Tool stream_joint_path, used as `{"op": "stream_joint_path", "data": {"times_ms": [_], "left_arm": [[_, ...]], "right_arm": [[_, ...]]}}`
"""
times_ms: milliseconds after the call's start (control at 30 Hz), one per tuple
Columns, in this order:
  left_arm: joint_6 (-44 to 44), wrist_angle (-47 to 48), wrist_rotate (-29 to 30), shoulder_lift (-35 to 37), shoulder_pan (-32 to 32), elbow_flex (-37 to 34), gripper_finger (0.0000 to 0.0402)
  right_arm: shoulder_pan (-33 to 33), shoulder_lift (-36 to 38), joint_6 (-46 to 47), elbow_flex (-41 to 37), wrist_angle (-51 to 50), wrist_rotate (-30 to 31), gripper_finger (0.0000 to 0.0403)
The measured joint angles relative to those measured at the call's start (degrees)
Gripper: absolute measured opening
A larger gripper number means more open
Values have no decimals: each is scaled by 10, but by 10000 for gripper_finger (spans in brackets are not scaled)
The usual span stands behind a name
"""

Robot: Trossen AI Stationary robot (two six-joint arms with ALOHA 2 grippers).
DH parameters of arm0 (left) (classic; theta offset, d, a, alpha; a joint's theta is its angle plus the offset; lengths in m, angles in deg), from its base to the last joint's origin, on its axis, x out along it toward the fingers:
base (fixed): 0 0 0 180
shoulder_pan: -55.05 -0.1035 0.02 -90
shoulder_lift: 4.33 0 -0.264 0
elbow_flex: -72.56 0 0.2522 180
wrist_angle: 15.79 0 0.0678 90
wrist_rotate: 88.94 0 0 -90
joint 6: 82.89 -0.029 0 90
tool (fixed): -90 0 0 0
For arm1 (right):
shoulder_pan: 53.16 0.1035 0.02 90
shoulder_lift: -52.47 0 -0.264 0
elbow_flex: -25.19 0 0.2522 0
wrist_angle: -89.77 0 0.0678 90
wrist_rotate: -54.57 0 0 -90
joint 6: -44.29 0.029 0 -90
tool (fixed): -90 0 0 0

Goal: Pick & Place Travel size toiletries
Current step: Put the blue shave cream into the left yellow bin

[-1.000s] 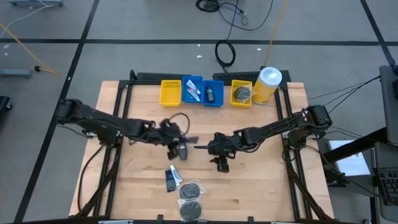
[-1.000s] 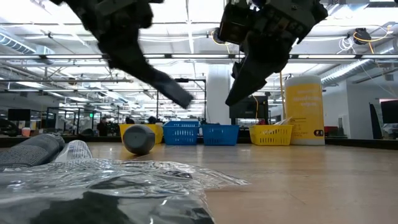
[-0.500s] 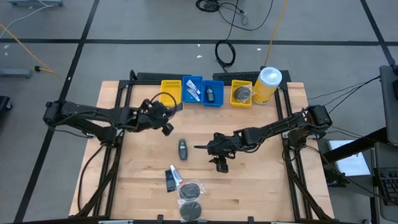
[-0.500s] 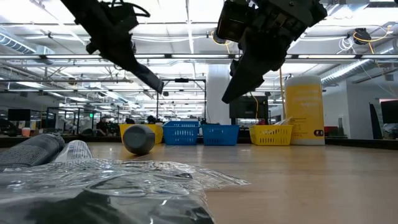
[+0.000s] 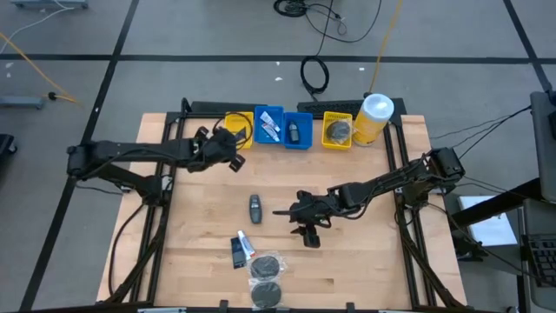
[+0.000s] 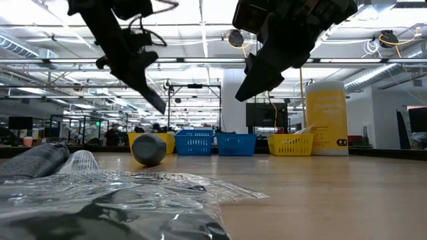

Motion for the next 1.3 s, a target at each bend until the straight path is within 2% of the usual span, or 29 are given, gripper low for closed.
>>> {"op": "stream_joint_path", "data": {"times_ms": [500, 900, 1300], "left_arm": [[-26, -24, 8, -66, -74, -2, 108], [-51, -38, 5, -73, -112, -2, 108], [-62, -96, -22, -109, -146, -1, 108]], "right_arm": [[0, 0, 14, 0, -3, 2, 165], [0, 0, 15, 0, -2, 2, 165], [-1, 0, 14, 0, 30, 3, 165]]}}
